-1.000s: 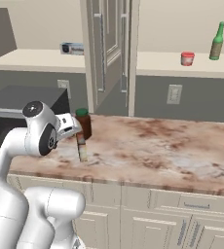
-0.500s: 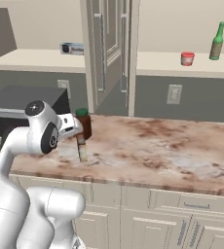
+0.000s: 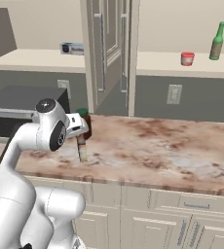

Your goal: Pick the jam and boxed food from the counter and place them in the cabinets closest to them.

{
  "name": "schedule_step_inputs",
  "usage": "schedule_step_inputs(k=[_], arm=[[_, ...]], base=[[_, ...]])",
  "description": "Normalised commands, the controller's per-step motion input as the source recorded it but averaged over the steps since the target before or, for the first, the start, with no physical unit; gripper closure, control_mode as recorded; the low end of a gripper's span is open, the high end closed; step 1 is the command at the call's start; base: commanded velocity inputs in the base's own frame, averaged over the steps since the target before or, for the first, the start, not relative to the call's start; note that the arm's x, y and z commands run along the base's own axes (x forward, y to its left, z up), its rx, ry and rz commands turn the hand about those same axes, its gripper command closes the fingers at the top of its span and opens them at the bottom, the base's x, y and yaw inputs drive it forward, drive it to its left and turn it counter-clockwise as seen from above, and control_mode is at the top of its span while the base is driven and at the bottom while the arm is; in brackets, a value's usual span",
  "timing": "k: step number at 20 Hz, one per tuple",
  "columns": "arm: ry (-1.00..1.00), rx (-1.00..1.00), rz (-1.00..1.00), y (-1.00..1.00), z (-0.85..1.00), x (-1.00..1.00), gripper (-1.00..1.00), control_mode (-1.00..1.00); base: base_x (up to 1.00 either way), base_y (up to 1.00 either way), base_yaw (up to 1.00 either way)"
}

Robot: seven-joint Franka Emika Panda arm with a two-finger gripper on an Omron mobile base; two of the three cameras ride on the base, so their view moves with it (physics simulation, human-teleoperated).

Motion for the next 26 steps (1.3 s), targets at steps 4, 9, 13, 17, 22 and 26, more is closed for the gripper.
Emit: schedule_step_inputs(k=[4, 9, 13, 17, 22, 26], arm=[[0.00, 0.00, 0.00, 0.05, -0.01, 0.00, -1.00, -1.00], [0.02, 0.00, 0.00, 0.13, -0.16, 0.09, -1.00, -1.00], [0.02, -0.03, 0.00, 0.07, -0.35, 0.14, -1.00, -1.00], [0.02, 0.00, 0.00, 0.00, -0.42, 0.18, -1.00, -1.00], [0.02, 0.00, 0.00, 0.00, -0.40, 0.19, -1.00, -1.00], [0.02, 0.00, 0.00, 0.00, -0.31, 0.23, -1.00, -1.00]], base=[[0.00, 0.00, 0.00], [0.00, 0.00, 0.00], [0.00, 0.00, 0.00], [0.00, 0.00, 0.00], [0.00, 0.00, 0.00], [0.00, 0.00, 0.00]])
